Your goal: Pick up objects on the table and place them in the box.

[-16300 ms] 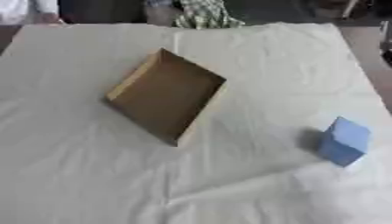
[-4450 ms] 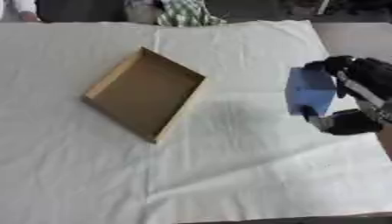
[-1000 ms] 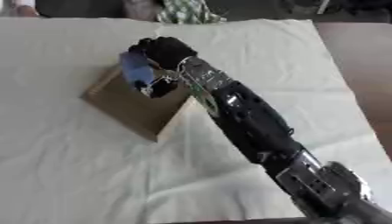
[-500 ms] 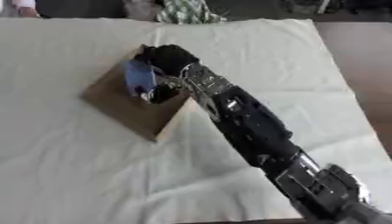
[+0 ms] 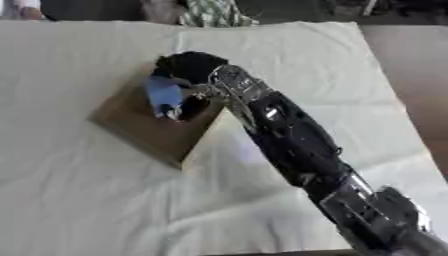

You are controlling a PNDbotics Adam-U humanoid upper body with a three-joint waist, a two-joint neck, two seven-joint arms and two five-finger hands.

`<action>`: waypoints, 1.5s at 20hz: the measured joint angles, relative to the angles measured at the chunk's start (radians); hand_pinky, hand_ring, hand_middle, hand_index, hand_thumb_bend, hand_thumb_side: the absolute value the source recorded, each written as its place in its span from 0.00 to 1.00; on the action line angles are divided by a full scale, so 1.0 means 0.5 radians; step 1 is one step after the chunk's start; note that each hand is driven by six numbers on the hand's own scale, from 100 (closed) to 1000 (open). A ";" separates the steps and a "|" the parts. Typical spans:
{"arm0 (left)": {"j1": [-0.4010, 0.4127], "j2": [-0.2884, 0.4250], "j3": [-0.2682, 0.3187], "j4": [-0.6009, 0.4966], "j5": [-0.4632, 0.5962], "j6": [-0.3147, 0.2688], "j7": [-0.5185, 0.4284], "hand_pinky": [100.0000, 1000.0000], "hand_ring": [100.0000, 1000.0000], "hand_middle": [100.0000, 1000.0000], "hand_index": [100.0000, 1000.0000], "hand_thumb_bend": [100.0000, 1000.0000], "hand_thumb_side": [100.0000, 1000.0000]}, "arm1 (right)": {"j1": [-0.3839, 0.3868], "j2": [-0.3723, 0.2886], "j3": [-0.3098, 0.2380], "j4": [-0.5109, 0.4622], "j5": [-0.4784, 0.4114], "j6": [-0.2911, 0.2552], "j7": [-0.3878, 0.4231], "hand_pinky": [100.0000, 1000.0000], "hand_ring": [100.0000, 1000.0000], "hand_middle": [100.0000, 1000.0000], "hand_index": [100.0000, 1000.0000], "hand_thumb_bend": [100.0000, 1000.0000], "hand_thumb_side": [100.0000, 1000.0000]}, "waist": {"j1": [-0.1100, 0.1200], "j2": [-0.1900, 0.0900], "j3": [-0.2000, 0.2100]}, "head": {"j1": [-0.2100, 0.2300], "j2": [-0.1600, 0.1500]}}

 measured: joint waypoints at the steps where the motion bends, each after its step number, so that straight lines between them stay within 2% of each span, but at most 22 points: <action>1: 0.000 0.000 -0.001 0.000 0.000 0.001 -0.002 0.58 0.73 0.51 0.62 0.20 0.67 | 0.000 -0.004 -0.002 -0.018 -0.006 0.004 0.009 0.95 1.00 1.00 1.00 0.00 0.69 | 0.001 0.000 -0.002 | 0.000 0.000; 7: 0.000 0.000 -0.004 0.000 0.000 0.001 -0.006 0.58 0.73 0.51 0.62 0.20 0.67 | -0.007 -0.017 -0.004 -0.095 -0.054 0.026 0.041 0.95 1.00 1.00 1.00 0.00 0.70 | 0.001 0.000 -0.003 | 0.001 0.000; 8: 0.000 0.000 -0.004 0.000 0.000 0.001 -0.007 0.58 0.73 0.51 0.62 0.19 0.66 | -0.007 -0.017 -0.004 -0.100 -0.056 0.030 0.045 0.99 1.00 1.00 1.00 0.05 0.49 | 0.001 0.000 -0.003 | 0.001 0.000; 9: 0.000 0.000 -0.004 0.000 0.000 0.001 -0.007 0.58 0.73 0.51 0.62 0.19 0.66 | -0.007 -0.017 0.000 -0.100 -0.056 0.027 0.052 0.99 1.00 1.00 1.00 0.06 0.47 | 0.001 0.000 -0.002 | 0.001 0.000; 10: 0.000 0.000 -0.005 0.000 0.000 0.000 -0.008 0.58 0.73 0.51 0.62 0.19 0.66 | -0.007 -0.017 0.012 -0.094 -0.056 0.018 0.066 0.98 1.00 1.00 1.00 0.11 0.36 | 0.001 0.000 -0.001 | 0.000 0.000; 12: 0.000 0.000 -0.005 0.000 0.001 0.001 -0.010 0.58 0.73 0.51 0.62 0.19 0.67 | -0.007 -0.012 0.029 -0.049 -0.055 -0.018 0.107 0.98 1.00 1.00 1.00 0.15 0.28 | 0.001 0.000 0.000 | -0.001 0.000; 13: 0.000 -0.001 -0.005 0.000 0.001 0.002 -0.012 0.58 0.73 0.51 0.62 0.19 0.67 | -0.007 -0.007 0.032 -0.019 -0.055 -0.038 0.131 0.98 1.00 1.00 1.00 0.14 0.29 | 0.001 0.000 0.000 | -0.002 0.000; 15: 0.000 -0.001 -0.005 0.000 0.001 0.004 -0.014 0.58 0.73 0.51 0.62 0.19 0.67 | -0.009 0.012 0.030 0.036 -0.055 -0.071 0.167 0.97 1.00 1.00 1.00 0.17 0.22 | 0.001 0.000 0.001 | -0.003 0.000; 16: 0.000 -0.002 -0.005 0.000 0.002 0.005 -0.015 0.58 0.73 0.51 0.62 0.19 0.67 | -0.010 0.021 0.023 0.051 -0.055 -0.081 0.175 0.97 1.00 1.00 1.00 0.21 0.13 | 0.001 -0.003 0.002 | -0.003 0.000; 17: 0.000 -0.002 -0.005 0.000 0.002 0.007 -0.017 0.58 0.73 0.51 0.62 0.19 0.67 | -0.010 0.023 0.019 0.059 -0.055 -0.087 0.178 0.97 1.00 1.00 1.00 0.23 0.09 | 0.001 -0.005 0.002 | -0.003 0.000; 18: 0.000 -0.002 -0.005 0.000 0.002 0.007 -0.017 0.58 0.73 0.51 0.62 0.19 0.67 | -0.009 0.022 0.016 0.061 -0.055 -0.090 0.177 0.97 1.00 1.00 1.00 0.28 0.00 | 0.001 -0.006 0.003 | -0.003 0.000; 21: 0.000 -0.002 -0.005 0.000 0.002 0.008 -0.017 0.58 0.73 0.51 0.62 0.19 0.67 | -0.009 0.021 0.006 0.055 -0.056 -0.085 0.173 0.97 1.00 1.00 1.00 0.31 0.00 | -0.001 -0.006 0.003 | -0.002 0.000; 26: 0.000 -0.002 -0.005 0.000 0.002 0.008 -0.018 0.58 0.73 0.51 0.62 0.19 0.67 | -0.006 -0.002 -0.006 -0.004 -0.119 -0.015 0.179 0.96 1.00 1.00 1.00 0.24 0.00 | -0.001 -0.006 -0.004 | 0.000 0.000; 30: 0.000 -0.002 -0.005 0.000 0.002 0.008 -0.018 0.58 0.74 0.51 0.62 0.19 0.67 | -0.009 -0.033 -0.029 -0.092 -0.173 0.062 0.185 0.97 1.00 1.00 1.00 0.23 0.00 | 0.001 -0.006 -0.012 | 0.004 0.000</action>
